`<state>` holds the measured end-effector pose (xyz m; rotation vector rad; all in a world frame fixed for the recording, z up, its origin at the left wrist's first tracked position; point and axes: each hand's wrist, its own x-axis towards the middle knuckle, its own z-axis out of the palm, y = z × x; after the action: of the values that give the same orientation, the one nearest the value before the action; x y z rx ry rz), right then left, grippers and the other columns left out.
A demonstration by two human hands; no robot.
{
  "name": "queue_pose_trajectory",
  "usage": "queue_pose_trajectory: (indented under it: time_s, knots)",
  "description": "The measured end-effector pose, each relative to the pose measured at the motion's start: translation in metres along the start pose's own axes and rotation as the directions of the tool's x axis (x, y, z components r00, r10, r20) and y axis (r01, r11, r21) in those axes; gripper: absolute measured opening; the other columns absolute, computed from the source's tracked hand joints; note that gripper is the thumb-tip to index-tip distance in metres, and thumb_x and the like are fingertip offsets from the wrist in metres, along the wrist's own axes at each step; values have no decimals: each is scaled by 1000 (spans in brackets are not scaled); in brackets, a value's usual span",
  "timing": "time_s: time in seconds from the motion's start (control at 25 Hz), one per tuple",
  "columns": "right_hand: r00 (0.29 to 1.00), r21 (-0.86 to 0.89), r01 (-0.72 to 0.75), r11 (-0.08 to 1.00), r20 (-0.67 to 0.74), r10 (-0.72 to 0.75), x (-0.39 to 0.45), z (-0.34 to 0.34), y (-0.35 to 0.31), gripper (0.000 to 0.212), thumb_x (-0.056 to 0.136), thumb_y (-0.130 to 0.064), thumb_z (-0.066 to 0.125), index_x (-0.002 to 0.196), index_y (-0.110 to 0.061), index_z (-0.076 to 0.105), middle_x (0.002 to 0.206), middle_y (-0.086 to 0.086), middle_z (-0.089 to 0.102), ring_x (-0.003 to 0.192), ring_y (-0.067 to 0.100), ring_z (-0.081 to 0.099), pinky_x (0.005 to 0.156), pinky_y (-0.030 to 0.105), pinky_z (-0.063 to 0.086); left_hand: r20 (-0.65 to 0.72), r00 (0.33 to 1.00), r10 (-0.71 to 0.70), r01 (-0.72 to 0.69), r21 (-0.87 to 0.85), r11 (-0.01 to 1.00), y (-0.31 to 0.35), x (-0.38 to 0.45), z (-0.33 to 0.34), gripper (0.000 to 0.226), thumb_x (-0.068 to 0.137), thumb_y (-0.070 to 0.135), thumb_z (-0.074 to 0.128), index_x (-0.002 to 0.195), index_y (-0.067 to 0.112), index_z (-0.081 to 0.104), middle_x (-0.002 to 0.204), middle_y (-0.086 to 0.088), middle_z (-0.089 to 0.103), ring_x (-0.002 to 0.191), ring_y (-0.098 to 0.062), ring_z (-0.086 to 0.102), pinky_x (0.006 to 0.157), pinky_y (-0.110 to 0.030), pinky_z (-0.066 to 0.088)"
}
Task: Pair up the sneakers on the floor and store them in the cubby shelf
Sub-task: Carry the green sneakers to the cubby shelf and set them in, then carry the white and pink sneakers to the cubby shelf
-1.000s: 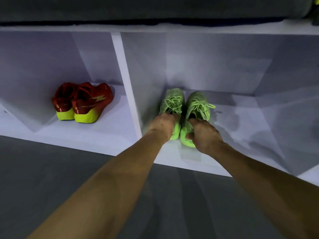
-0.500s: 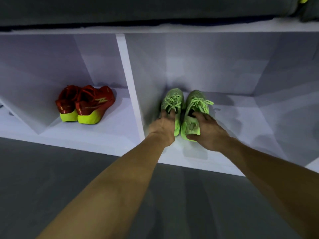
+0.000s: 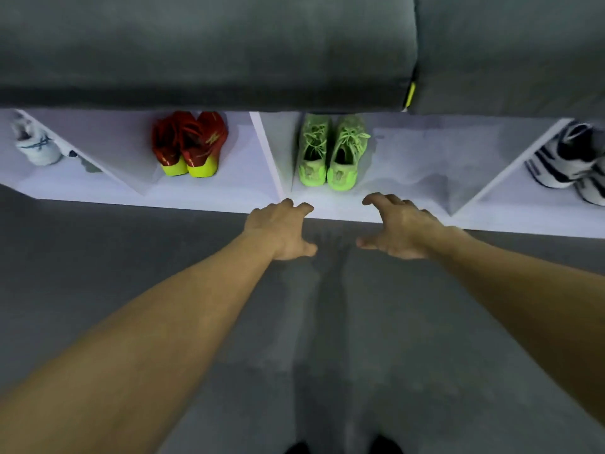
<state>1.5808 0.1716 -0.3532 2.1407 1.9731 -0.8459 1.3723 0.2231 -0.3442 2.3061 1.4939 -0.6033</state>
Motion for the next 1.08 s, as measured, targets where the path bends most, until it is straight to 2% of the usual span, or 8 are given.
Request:
queue_pose_trajectory:
  time_s: [0.16,0.44,0.76,0.92,1.08]
  knots:
    - [997,-50,-1,999,80,5,-102,-71,-32,81,78,-53,65,144,-29,25,147,3,38,130,29,40,104,47,35,68,997,18,-17,-11,1000,14,-101,-75,85,78,64,63,149,32,30,145,0,40,127,-26,46,93,-41,42]
    - [975,-10,-17,1000,221,19,-291,-177,-101,88,75,-60,65,147,-30,24,150,2,35,136,29,34,108,49,28,158,987,24,-11,-83,997,40,-293,-183,80,76,67,61,143,30,37,139,-4,42,123,-29,49,93,-45,41]
    - [942,-10,39,999,335,-34,-404,-185,-146,83,75,-63,64,144,-27,34,148,5,38,135,31,36,109,50,26,256,965,-59,92,-119,989,44,-435,-192,81,76,71,59,142,29,40,141,-2,43,124,-29,49,98,-47,39]
    - [924,-58,84,995,377,-56,-424,-167,-145,80,76,-61,65,142,-27,37,148,4,41,135,29,39,110,50,26,312,946,-88,126,-107,986,47,-462,-175,81,75,74,59,141,30,43,141,-2,45,125,-27,50,99,-46,39]
    - [914,-92,153,984,393,-105,-415,-172,-150,79,77,-61,64,142,-27,37,148,4,41,134,28,40,111,51,26,311,939,-148,203,-150,968,40,-474,-166,82,74,76,58,140,29,44,139,-2,47,123,-27,51,95,-44,42]
